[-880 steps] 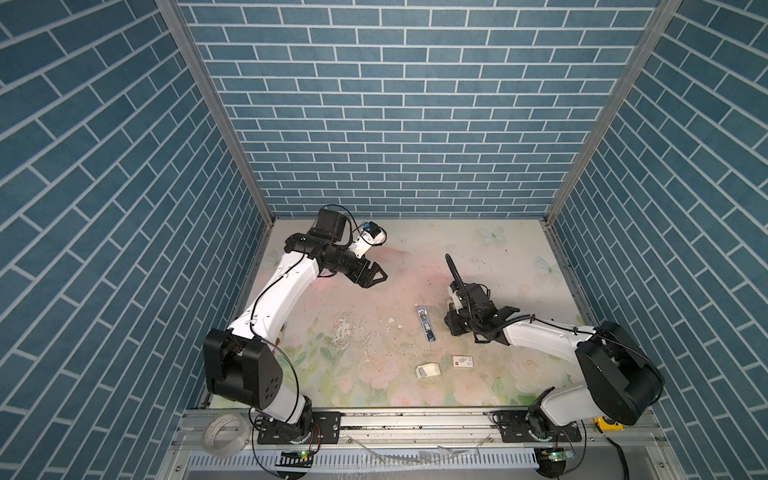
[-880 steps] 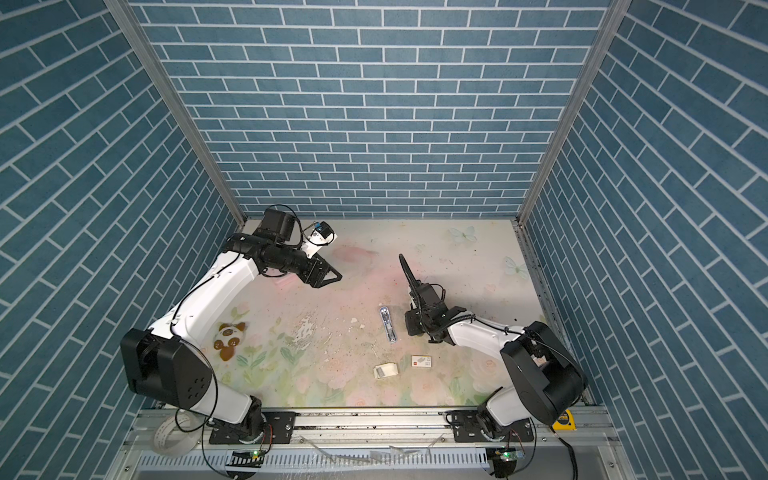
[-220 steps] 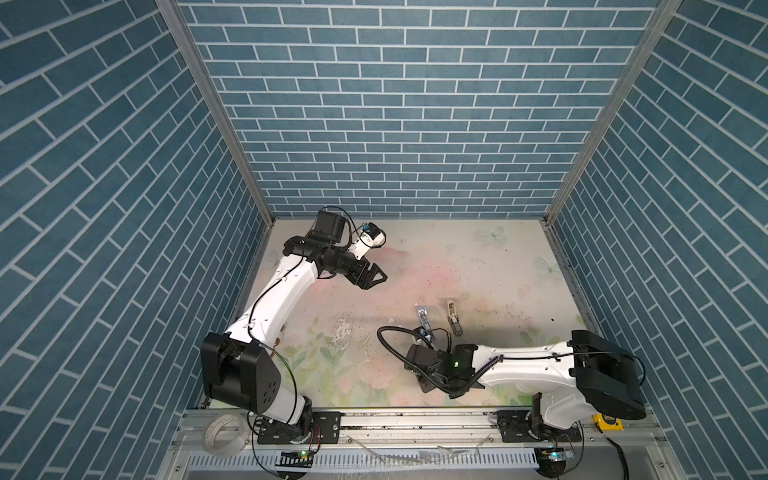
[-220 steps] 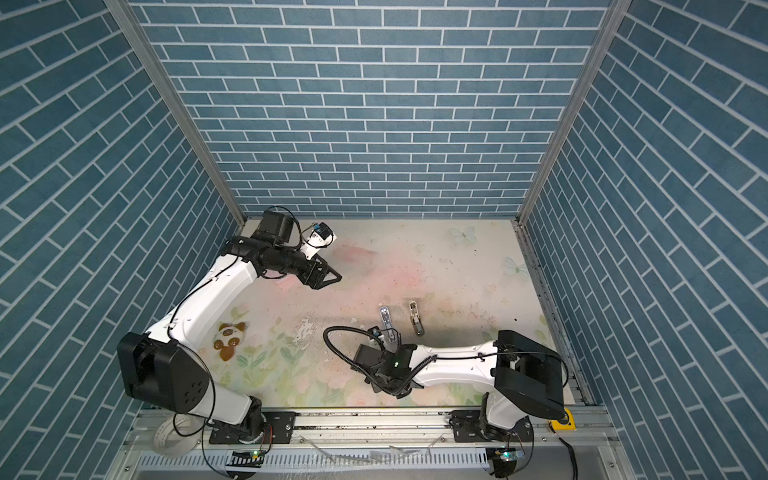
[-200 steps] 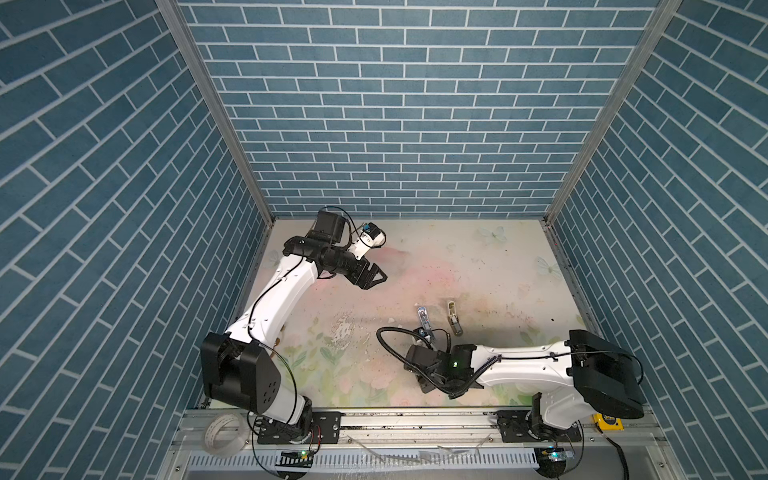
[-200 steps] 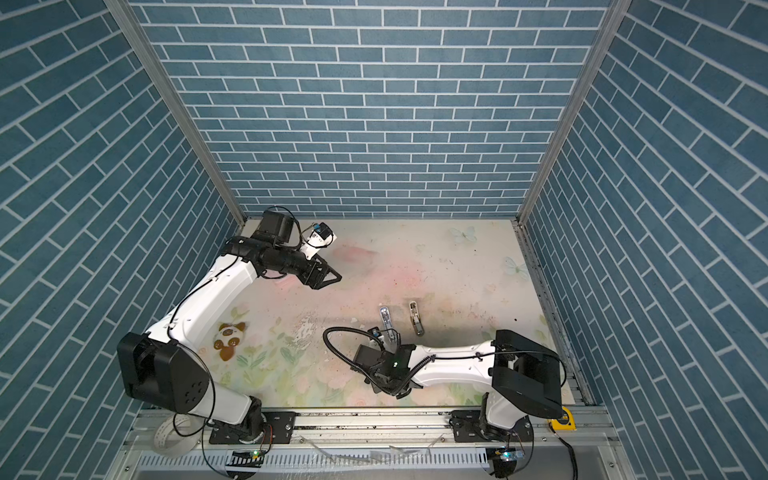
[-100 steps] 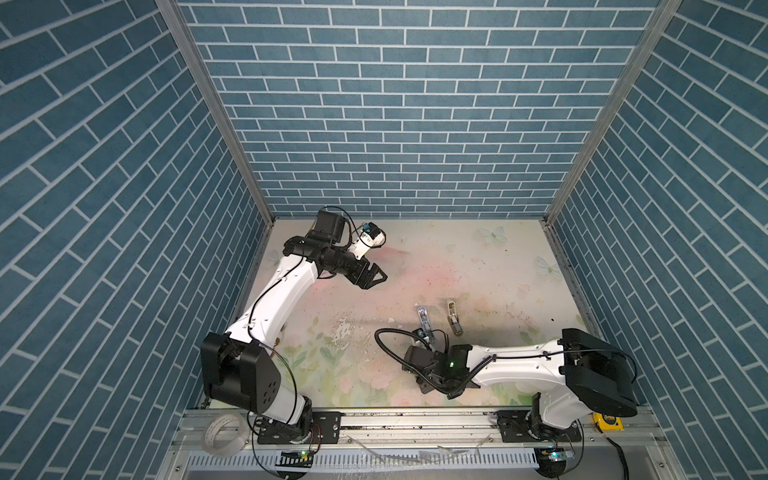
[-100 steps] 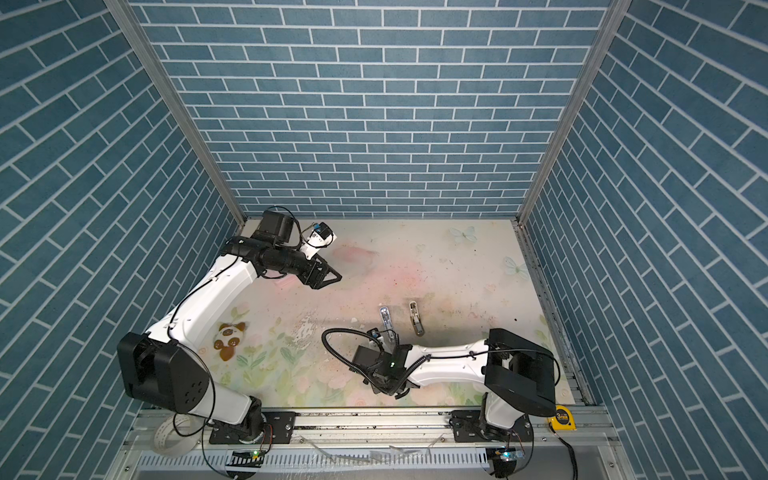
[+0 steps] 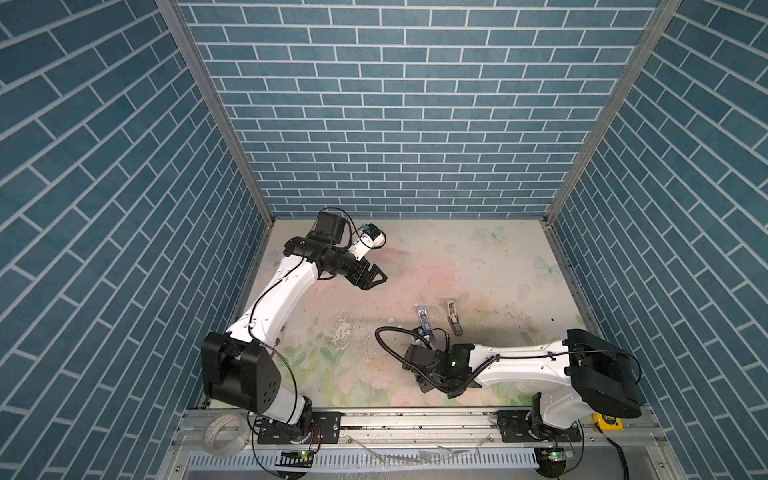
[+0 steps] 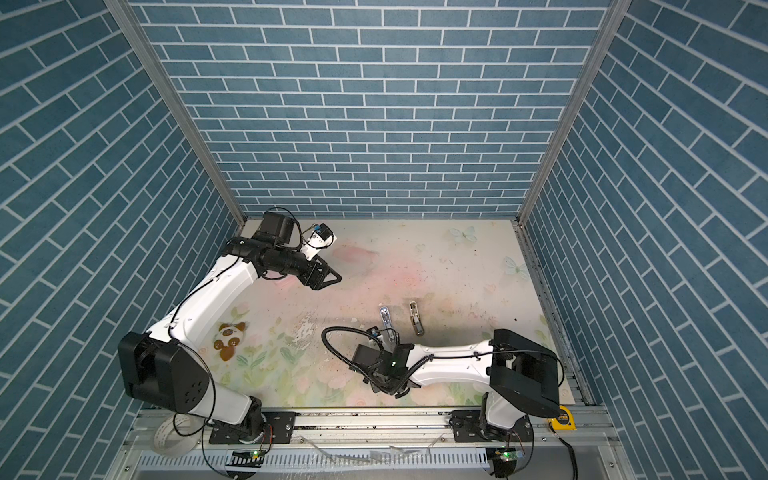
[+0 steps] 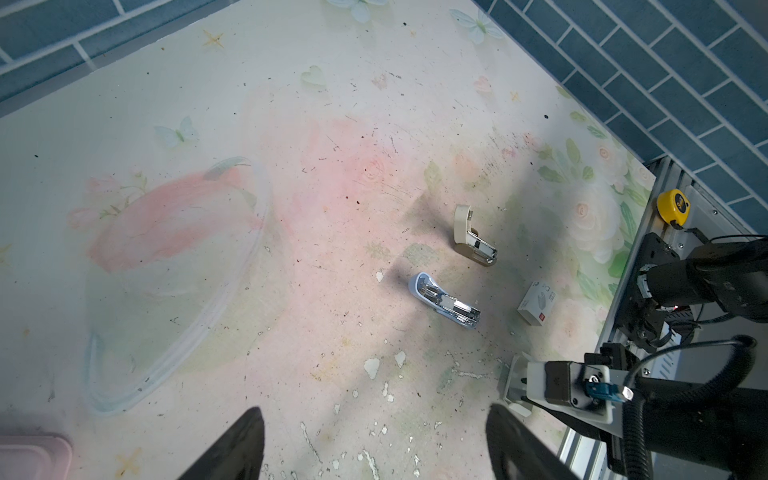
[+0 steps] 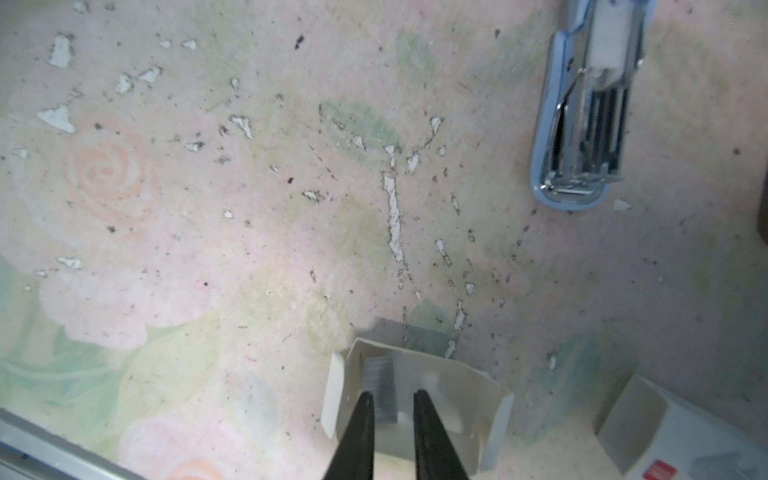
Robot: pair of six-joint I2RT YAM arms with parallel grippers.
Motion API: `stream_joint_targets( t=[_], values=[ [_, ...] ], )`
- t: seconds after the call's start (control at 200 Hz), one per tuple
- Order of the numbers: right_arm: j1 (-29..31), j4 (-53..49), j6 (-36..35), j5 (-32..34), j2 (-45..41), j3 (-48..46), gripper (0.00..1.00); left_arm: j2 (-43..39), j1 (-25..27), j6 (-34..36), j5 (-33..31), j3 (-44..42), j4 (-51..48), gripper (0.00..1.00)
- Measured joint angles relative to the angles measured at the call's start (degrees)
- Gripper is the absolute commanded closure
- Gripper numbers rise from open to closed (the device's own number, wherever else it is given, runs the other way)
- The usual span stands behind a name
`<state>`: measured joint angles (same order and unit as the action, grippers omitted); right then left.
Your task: Load the staples into the stapler
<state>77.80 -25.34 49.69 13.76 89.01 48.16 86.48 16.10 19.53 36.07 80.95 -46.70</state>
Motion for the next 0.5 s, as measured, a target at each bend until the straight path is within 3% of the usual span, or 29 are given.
stream_joint_targets(
  t=[0.5],
  values=[
    [0.1, -0.2, 0.0, 0.0, 1.0, 1.4, 0.77, 0.0, 0.0, 0.0, 0.0, 0.0, 0.1, 0.15]
  ],
)
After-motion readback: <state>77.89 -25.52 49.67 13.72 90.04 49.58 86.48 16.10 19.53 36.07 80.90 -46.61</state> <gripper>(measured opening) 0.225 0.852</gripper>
